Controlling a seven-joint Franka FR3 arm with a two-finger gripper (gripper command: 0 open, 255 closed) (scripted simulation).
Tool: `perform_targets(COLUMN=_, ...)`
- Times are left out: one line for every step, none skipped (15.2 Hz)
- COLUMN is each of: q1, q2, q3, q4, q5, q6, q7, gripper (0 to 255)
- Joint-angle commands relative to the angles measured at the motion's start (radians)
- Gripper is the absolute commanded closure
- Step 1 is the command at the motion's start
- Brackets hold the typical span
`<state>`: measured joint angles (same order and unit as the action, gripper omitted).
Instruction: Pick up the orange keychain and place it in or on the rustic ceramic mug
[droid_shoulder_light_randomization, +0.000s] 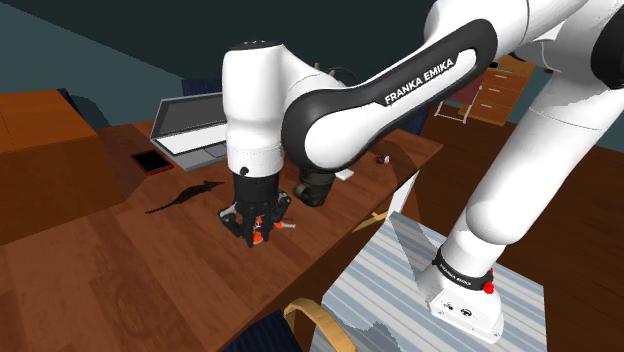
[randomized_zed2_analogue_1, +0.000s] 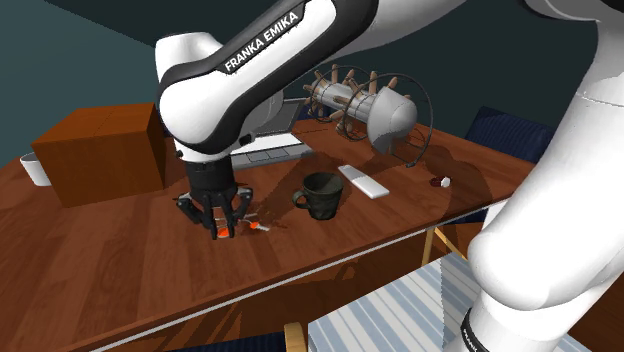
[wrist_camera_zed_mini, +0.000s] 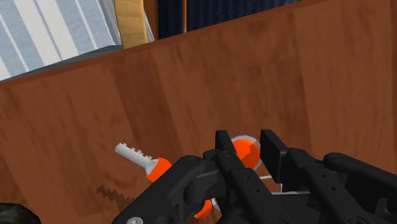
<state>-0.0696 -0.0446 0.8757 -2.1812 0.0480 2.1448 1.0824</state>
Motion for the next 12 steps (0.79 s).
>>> perform_targets(q1=0.0, q2=-0.022, q3=-0.004, q4=0.011, q5=0.02, q6=-0.027, q7=-0.014, gripper=255)
perform_targets(q1=0.0, q2=-0.031, q3=-0.006, q4=0.019, q5=0.026, q6=-0.04, q7=-0.019, gripper=255)
perform_targets(q1=0.0, q2=-0.039, q3=-0.008, q4=0.027, q5=0.033, q6=-0.054, q7=-0.024, gripper=255)
perform_targets(q1=0.0, q2=-0.046, q3=-0.011, q4=0.036, q5=0.038, q6=-0.068, q7=-0.028, gripper=255)
perform_targets(q1=0.0, q2=-0.054, q3=-0.013, q4=0.044, q5=0.044, q6=-0.081, q7=-0.033, gripper=255)
perform_targets(q1=0.0, q2=-0.061, q3=-0.015, q4=0.053, q5=0.049, q6=-0.095, q7=-0.036, gripper=255)
perform_targets(q1=0.0, q2=-0.067, q3=-0.018, q4=0.062, q5=0.054, q6=-0.109, q7=-0.04, gripper=255)
perform_targets(q1=0.0, q2=-0.073, q3=-0.02, q4=0.071, q5=0.058, q6=-0.123, q7=-0.043, gripper=255)
perform_targets(q1=0.0, q2=-0.079, q3=-0.022, q4=0.081, q5=0.062, q6=-0.136, q7=-0.047, gripper=255)
perform_targets(q1=0.0, q2=-0.085, q3=-0.025, q4=0.09, q5=0.065, q6=-0.15, q7=-0.049, gripper=255)
perform_targets(q1=0.0, q2=-0.09, q3=-0.027, q4=0.1, q5=0.069, q6=-0.163, q7=-0.052, gripper=255)
perform_targets(q1=0.0, q2=-0.095, q3=-0.029, q4=0.11, q5=0.072, q6=-0.177, q7=-0.054, gripper=255)
